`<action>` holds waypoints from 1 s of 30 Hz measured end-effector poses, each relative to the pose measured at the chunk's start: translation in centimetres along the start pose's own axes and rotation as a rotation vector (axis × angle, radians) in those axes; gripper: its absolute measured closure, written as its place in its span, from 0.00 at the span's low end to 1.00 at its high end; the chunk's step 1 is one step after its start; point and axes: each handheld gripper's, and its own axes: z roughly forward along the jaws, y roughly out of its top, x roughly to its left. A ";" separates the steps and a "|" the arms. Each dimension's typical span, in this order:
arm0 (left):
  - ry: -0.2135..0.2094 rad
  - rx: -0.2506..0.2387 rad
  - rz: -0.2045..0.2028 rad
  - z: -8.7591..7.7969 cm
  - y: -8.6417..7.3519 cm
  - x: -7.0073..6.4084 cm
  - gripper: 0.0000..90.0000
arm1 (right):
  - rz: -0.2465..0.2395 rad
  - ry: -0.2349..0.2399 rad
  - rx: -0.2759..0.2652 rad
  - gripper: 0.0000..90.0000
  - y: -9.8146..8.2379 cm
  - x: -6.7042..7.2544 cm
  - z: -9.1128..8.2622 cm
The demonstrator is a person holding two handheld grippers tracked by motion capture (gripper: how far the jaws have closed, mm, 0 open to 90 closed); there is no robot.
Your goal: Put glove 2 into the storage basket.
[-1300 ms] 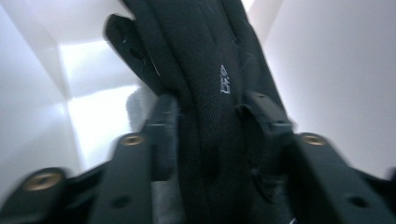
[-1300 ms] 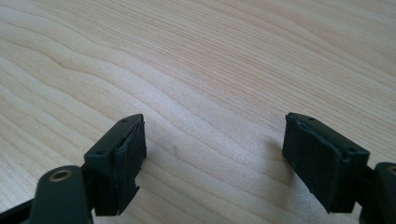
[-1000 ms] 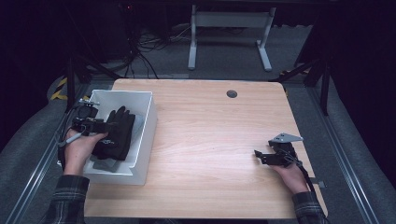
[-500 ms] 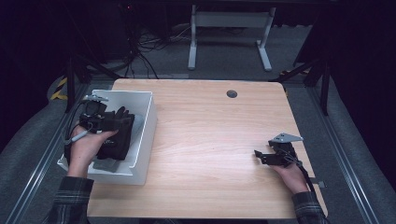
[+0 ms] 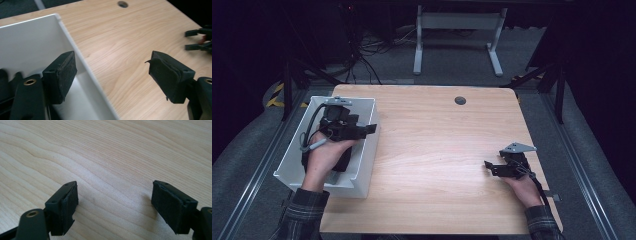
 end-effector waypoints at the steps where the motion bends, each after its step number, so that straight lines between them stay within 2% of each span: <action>1: -0.012 0.002 0.008 0.3 0.1 -0.5 0.26 | 0.000 0.000 0.000 0.25 0.0 0.0 0.0; 6: -0.060 0.013 0.051 2.1 0.5 -3.2 0.26 | -0.001 0.000 0.000 0.25 0.0 0.0 0.0; 8: -0.074 0.018 0.064 2.7 0.6 -3.9 0.25 | 0.000 0.000 0.000 0.25 0.0 0.0 0.0; 13: -0.107 0.024 0.081 4.8 0.5 -6.1 0.25 | -0.001 0.000 0.000 0.25 0.0 0.0 0.0; 17: -0.132 0.055 0.110 6.8 0.3 -7.8 0.26 | -0.001 0.000 0.000 0.25 0.0 0.0 0.0; 23: -0.154 0.078 0.143 9.7 -0.8 -9.5 0.26 | -0.001 0.001 -0.001 0.25 0.0 0.0 0.0; 30: -0.163 0.078 0.189 12.7 -2.7 -10.7 0.25 | -0.004 0.003 -0.001 0.25 0.0 0.0 0.0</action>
